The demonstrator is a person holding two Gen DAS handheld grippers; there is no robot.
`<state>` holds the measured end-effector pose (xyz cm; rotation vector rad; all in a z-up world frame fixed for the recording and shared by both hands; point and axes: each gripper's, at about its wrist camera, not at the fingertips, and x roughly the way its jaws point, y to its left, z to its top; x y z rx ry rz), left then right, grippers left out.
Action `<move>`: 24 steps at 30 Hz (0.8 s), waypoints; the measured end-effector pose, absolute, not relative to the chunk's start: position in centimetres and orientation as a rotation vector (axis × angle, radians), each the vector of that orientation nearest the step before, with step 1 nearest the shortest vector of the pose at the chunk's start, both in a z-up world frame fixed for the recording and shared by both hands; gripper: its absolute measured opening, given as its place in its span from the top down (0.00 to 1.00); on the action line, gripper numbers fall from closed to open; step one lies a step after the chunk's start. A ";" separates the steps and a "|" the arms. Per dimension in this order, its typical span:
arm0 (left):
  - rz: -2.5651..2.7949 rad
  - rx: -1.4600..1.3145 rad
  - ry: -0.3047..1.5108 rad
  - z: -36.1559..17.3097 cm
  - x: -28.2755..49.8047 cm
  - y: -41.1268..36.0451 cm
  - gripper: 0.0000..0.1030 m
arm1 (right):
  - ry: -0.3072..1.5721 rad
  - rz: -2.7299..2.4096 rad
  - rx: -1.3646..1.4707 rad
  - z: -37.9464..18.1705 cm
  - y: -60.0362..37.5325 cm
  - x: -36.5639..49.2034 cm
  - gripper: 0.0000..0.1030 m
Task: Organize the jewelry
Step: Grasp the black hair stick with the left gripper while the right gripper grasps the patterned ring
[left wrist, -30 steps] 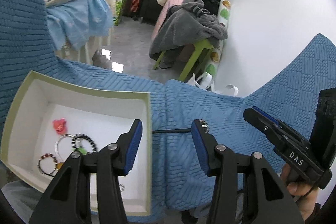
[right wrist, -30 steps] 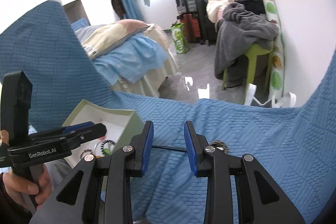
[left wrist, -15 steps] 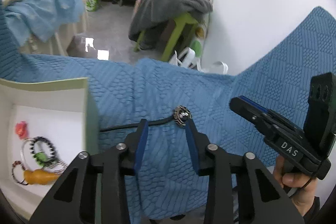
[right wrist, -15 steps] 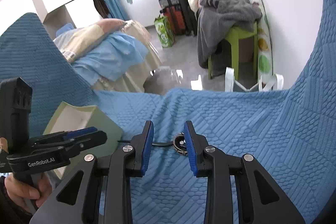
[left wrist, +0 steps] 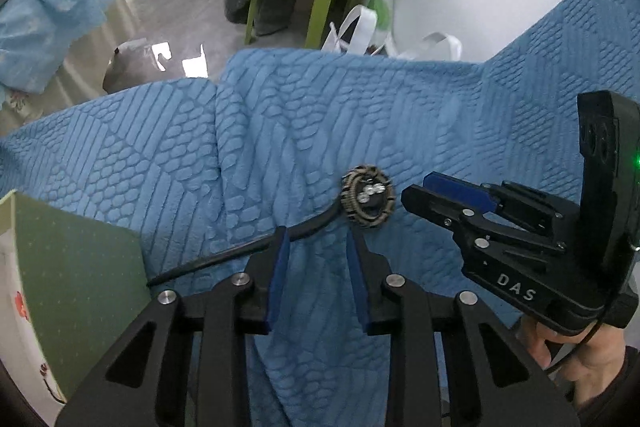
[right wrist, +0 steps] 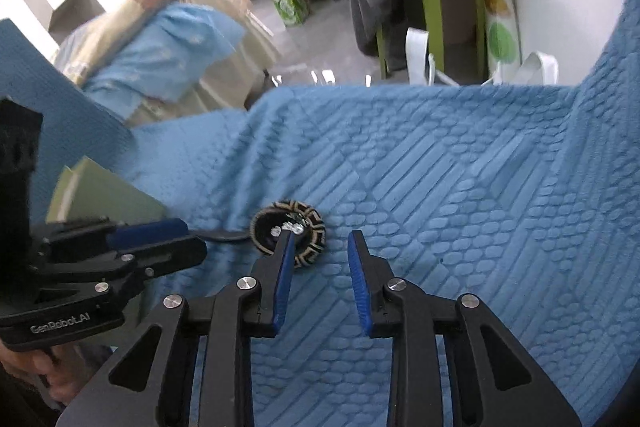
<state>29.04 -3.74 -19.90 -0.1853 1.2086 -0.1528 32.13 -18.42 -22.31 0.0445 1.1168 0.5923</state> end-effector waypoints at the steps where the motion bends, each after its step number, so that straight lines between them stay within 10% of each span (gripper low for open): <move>1: -0.149 -0.187 1.212 -20.1 29.2 -3.7 0.71 | 1.123 0.591 0.035 -22.8 -18.3 32.3 0.76; 24: -0.159 -0.129 1.248 -21.3 30.3 -4.7 0.71 | 1.080 0.574 -0.097 -23.0 -17.8 32.4 0.94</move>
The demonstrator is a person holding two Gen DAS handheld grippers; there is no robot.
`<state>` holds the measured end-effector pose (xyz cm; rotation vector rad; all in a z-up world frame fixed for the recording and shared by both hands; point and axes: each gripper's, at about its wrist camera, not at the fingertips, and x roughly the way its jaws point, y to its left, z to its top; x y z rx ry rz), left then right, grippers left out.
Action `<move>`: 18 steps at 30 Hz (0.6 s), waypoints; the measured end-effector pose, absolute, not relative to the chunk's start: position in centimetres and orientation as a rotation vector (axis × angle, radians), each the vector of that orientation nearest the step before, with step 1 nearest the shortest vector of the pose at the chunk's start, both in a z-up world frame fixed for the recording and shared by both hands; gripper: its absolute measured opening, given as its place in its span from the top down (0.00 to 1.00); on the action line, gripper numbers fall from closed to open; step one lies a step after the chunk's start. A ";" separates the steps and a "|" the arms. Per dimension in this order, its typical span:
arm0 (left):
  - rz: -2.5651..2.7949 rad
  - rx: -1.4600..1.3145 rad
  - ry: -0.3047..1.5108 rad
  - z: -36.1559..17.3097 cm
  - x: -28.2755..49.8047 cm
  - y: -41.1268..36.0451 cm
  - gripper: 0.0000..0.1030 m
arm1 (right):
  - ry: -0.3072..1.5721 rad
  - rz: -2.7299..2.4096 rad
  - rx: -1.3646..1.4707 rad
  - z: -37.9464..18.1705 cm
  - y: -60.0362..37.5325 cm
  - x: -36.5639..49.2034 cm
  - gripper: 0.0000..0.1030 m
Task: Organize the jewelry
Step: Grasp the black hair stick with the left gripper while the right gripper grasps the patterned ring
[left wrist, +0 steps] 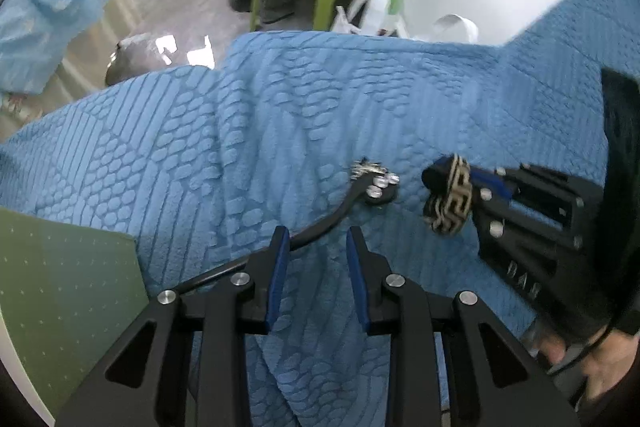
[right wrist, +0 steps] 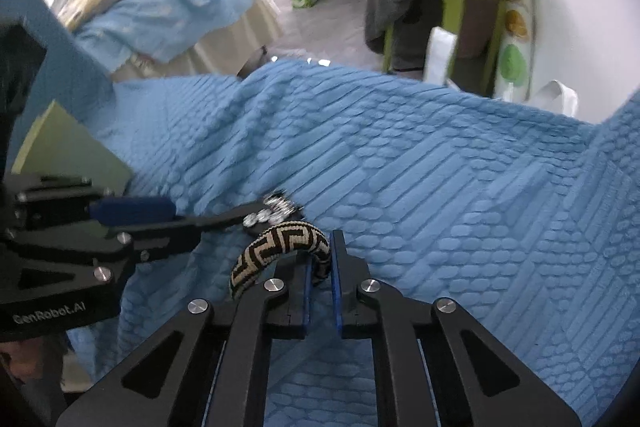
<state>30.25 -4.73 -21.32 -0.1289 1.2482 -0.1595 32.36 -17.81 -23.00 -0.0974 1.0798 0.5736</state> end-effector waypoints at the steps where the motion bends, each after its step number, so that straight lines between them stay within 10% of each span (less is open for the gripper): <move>1: -0.173 -0.109 1.238 -21.0 30.2 -5.2 0.71 | 1.079 0.569 -0.083 -22.8 -18.1 32.5 0.94; 18: -0.142 0.038 1.257 -23.4 31.0 -7.4 0.73 | 1.095 0.492 0.040 -22.5 -21.5 33.4 0.94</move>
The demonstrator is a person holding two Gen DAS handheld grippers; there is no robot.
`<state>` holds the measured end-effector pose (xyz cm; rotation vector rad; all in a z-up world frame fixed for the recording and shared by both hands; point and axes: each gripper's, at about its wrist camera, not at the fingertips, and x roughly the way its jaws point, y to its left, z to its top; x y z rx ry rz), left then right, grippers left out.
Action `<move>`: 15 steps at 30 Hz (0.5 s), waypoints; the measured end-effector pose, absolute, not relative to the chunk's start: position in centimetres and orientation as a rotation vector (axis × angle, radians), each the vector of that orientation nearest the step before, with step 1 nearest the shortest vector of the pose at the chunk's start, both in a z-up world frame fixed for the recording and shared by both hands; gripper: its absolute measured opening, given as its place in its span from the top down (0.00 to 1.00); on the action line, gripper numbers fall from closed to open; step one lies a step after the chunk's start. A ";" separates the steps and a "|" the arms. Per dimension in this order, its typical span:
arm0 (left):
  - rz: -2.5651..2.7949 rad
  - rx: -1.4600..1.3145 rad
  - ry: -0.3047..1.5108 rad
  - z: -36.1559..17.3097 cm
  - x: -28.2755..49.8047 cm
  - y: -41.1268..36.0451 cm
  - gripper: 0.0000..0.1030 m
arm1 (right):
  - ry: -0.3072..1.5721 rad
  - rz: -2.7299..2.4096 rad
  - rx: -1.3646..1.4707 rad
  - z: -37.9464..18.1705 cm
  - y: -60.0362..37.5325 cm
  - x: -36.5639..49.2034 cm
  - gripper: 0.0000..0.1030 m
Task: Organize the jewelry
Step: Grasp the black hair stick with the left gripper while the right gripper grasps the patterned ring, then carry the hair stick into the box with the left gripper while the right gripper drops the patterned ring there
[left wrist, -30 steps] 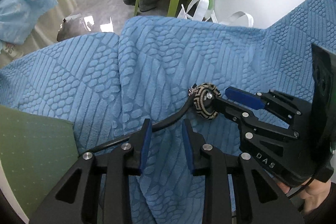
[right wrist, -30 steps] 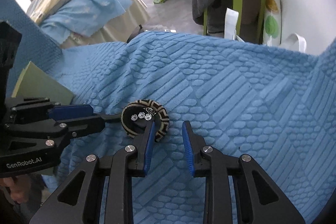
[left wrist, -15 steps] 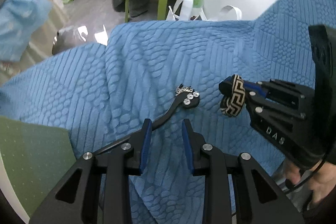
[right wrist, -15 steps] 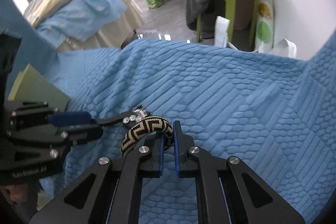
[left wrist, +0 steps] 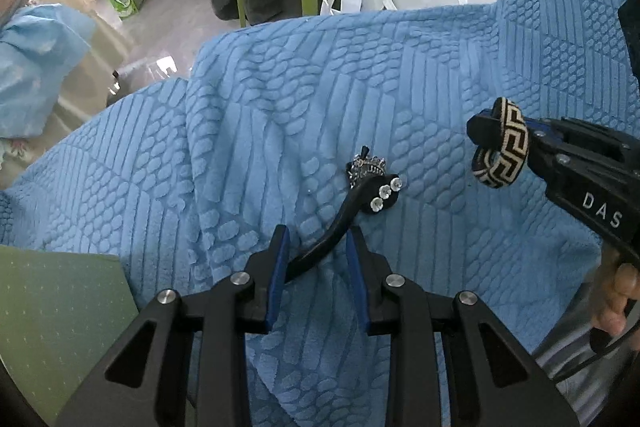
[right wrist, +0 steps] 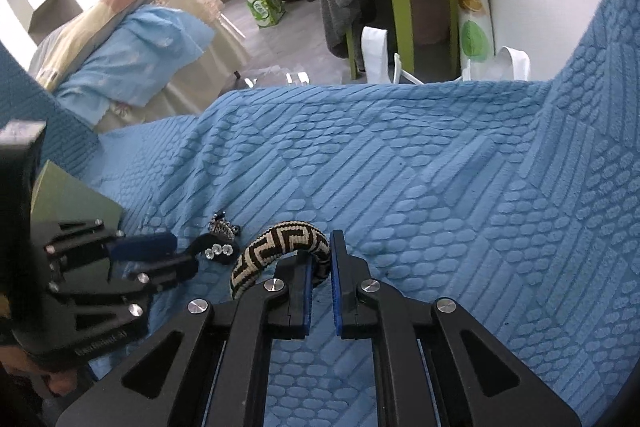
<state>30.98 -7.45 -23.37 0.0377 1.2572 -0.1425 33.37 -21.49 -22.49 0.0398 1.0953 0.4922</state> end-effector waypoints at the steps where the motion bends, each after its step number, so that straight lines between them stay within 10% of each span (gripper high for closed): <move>1: -0.141 0.032 1.254 -23.4 30.8 -7.5 0.81 | 1.095 0.489 0.041 -22.4 -21.5 33.4 0.94; 15: -0.100 -0.134 1.202 -20.9 28.1 -6.1 0.92 | 1.052 0.473 0.048 -19.6 -22.3 32.2 0.94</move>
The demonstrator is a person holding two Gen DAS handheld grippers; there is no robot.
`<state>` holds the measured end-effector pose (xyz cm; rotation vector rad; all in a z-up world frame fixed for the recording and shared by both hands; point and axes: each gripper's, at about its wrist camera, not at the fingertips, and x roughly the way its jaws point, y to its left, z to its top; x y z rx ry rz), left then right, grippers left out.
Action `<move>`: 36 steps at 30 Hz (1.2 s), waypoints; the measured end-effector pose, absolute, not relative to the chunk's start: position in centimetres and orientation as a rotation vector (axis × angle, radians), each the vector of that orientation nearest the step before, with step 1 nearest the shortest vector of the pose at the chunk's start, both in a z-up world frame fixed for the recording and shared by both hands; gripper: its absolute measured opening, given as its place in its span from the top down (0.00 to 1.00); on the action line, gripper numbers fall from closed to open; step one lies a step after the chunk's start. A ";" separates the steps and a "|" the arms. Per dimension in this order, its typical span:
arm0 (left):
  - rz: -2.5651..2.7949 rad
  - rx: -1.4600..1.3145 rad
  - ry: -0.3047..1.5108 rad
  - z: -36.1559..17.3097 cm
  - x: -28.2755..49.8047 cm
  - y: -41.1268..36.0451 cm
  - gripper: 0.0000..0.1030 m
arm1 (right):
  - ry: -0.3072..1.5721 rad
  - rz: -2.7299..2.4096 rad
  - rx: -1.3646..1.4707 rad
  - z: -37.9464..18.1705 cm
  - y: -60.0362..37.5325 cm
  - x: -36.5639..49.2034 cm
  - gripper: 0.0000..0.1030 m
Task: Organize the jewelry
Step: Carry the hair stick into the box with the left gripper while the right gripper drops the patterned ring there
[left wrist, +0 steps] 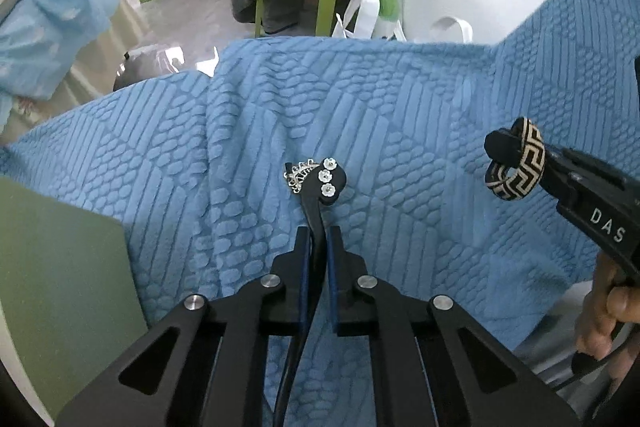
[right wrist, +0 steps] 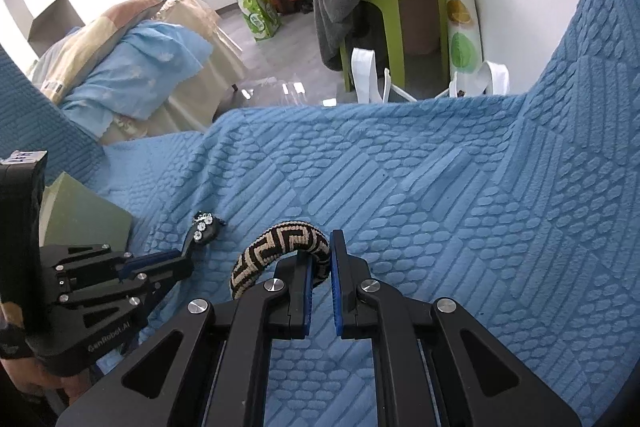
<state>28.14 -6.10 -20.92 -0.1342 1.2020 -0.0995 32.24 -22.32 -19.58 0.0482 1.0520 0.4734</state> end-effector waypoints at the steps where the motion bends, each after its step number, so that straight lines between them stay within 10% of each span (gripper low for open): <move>1: -0.095 -0.142 1.195 -20.5 27.9 -5.9 0.92 | 1.048 0.471 0.047 -19.3 -22.3 32.1 0.94; 36: 0.031 -0.249 0.934 -1.8 21.4 5.4 0.92 | 0.853 0.599 0.075 -3.1 -13.6 28.4 0.94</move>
